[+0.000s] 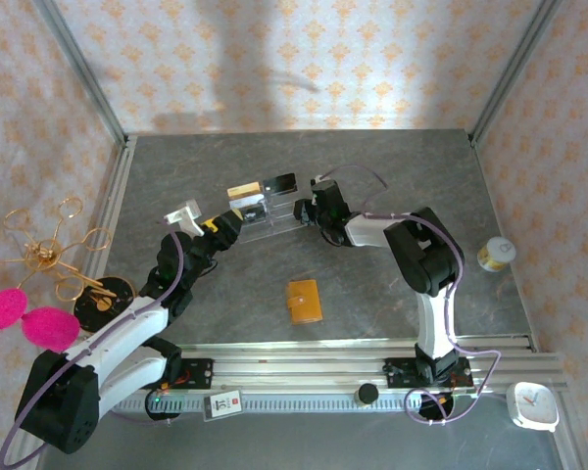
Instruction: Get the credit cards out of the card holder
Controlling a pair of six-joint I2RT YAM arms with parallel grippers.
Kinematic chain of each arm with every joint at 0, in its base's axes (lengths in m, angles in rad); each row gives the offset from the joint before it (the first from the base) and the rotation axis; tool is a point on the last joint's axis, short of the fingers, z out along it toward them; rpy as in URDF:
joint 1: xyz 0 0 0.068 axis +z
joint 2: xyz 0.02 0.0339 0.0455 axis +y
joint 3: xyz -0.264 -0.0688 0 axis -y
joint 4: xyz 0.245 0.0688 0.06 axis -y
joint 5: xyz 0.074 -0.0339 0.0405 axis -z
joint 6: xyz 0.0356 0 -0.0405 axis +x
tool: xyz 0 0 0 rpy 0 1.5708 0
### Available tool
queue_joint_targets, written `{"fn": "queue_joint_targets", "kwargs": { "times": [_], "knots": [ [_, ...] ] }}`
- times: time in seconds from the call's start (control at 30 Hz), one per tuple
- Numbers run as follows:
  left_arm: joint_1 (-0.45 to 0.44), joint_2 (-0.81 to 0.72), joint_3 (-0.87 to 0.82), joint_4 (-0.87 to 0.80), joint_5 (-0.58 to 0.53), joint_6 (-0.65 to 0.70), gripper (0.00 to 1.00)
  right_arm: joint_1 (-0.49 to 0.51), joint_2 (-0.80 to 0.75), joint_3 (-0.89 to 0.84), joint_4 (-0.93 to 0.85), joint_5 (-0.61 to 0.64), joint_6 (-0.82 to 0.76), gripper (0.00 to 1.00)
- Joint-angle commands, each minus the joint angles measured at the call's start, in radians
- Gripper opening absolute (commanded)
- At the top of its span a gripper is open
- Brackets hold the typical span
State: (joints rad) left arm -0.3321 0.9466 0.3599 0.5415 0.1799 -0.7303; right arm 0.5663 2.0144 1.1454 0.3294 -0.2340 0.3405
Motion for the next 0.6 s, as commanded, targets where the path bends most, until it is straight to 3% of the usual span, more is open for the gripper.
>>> {"fn": "queue_joint_targets", "kwargs": {
  "times": [0.0, 0.57],
  "knots": [
    [-0.003, -0.012, -0.005, 0.032, 0.018, 0.023, 0.68, -0.003, -0.004, -0.024, 0.027, 0.038, 0.016, 0.25],
    [-0.004, -0.008, -0.033, 0.037, 0.017, 0.012, 0.68, 0.043, -0.216, -0.212, -0.080, 0.379, 0.173, 0.20]
  ]
}}
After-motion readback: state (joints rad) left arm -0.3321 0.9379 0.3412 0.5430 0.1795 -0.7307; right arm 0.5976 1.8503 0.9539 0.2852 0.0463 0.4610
